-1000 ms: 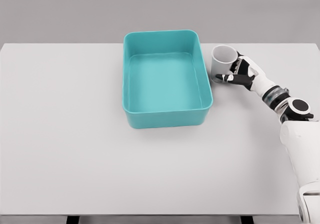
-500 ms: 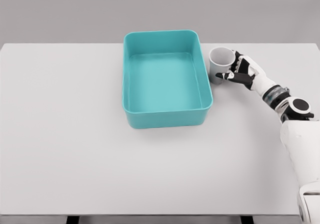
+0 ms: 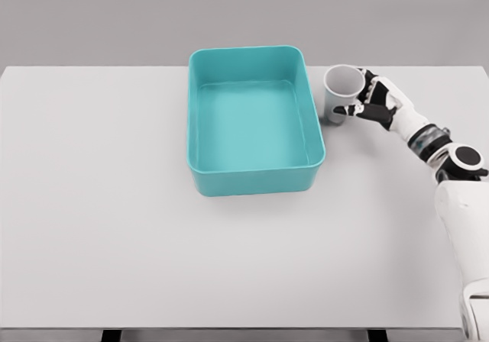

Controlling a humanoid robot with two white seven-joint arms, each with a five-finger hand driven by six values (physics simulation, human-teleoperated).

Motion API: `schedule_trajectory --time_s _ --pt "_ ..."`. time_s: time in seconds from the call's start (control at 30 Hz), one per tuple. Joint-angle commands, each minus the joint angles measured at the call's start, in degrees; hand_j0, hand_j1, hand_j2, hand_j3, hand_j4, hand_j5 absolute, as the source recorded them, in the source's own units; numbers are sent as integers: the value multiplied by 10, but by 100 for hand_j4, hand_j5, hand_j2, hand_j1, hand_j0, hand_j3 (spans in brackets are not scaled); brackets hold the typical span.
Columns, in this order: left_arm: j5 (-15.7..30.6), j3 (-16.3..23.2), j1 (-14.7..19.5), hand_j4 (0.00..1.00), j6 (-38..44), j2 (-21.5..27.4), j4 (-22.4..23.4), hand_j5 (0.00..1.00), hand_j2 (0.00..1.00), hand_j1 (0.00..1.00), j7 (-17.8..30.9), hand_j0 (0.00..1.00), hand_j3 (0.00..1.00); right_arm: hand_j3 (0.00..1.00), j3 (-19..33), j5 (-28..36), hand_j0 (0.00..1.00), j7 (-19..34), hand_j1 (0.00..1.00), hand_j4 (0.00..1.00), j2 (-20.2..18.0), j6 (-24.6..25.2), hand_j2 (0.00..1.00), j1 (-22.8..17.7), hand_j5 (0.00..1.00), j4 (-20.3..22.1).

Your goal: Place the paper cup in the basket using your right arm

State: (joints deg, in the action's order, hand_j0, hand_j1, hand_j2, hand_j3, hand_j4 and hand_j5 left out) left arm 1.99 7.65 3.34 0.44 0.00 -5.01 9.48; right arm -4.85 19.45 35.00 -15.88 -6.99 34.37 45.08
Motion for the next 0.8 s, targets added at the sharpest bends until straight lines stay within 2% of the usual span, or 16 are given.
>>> schedule_trajectory --time_s 0.0,0.03,0.13,0.3,0.6,0.77 --pt "0 0 0 100 0 0 0 100 100 100 0 100 100 59 1 4 59 0 59 59 -4 0 59 0 59 12" --pt "0 0 0 100 0 0 0 100 100 100 0 100 100 59 2 5 59 0 59 59 -4 0 59 0 59 13" --pt "0 0 0 100 0 0 0 100 100 100 0 100 100 57 18 3 57 0 57 57 -5 7 57 -6 57 53" --pt "0 0 0 100 0 0 0 100 100 100 0 100 100 57 26 4 57 0 57 57 -13 9 57 -18 57 79" --pt "0 0 0 100 0 0 0 100 100 100 0 100 100 57 30 4 57 0 57 57 -21 7 57 -48 57 179" --pt "0 0 0 100 0 0 0 100 100 100 0 100 100 57 30 4 57 0 57 57 -21 4 57 -49 57 188"
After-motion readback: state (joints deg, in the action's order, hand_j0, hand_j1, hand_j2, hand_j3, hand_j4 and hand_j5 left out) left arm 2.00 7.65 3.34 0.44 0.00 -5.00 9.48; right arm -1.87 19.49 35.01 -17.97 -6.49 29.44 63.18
